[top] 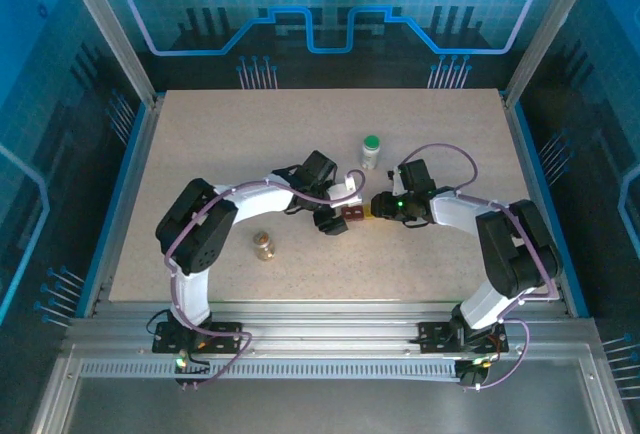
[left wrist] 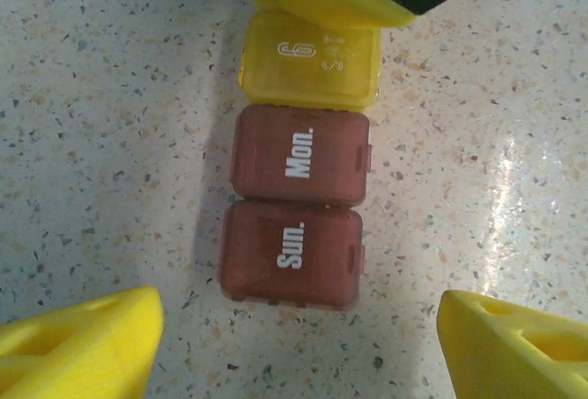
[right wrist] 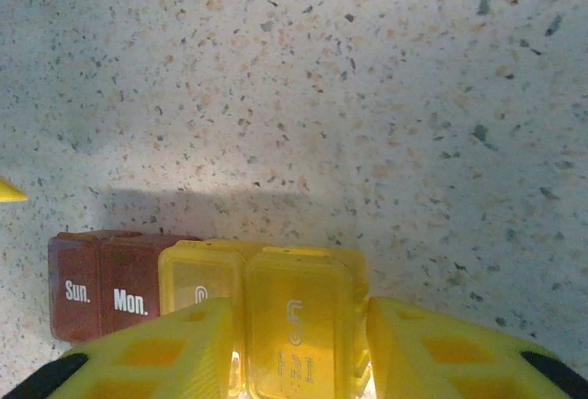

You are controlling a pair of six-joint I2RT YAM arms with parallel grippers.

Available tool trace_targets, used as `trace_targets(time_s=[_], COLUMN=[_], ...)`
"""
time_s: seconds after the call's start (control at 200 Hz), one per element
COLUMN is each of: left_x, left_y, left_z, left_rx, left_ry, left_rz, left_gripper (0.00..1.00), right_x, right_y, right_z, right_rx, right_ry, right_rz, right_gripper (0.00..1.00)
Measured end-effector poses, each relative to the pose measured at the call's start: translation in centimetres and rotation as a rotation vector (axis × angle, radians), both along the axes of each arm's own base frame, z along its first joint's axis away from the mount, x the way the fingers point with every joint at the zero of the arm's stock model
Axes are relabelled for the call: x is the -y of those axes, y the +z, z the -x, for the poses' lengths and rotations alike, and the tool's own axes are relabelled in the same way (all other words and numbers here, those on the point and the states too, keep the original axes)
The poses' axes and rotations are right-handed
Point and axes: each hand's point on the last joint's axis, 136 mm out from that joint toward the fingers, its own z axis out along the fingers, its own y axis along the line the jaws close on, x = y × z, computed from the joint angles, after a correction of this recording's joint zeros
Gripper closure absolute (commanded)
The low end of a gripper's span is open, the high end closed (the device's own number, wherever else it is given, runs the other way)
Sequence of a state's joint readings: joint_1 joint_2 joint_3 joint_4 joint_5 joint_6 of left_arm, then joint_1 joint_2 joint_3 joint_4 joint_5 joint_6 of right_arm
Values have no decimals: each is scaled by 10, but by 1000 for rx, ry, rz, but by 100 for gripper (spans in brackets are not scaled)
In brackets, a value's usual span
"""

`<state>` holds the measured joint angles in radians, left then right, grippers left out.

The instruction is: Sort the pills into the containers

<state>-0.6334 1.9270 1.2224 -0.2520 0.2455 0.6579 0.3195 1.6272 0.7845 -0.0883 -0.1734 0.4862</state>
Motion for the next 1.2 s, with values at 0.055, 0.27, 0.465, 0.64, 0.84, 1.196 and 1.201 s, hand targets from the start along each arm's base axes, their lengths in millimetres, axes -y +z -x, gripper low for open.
trace_targets(time_s=[0.055,0.27,0.465,0.64,0.84,1.196,1.201], left_x=[1,1,1,5,4,5,5], left_y=[-1,-14,-16,-13,-13,-12,-12], left_z=[-1,-1,-9,-11,-10,-7,-7], left_rx=[8,16,31,41,37,18,17], left_ry=[-3,-17,-9,-12,-17,-35,-35], left_rz=[-4,-35,-49,-41,-43,-53,-53], left_gripper=[23,30,32,35,47,52,52], right_x=[-1,-3,-3,-4,-4,-3,-3], right_y=[0,0,0,-1,-1,-1,-1], right_z=[0,0,-1,-2,-2,-3,-3], right_rx=[2,7,8,11,13,20,21], right_ry=[5,20,21,23,26,30,30], right_rz=[-3,-7,-8,-12,-10,-3,-3], right_gripper=[59,59,60,61,61,62,62])
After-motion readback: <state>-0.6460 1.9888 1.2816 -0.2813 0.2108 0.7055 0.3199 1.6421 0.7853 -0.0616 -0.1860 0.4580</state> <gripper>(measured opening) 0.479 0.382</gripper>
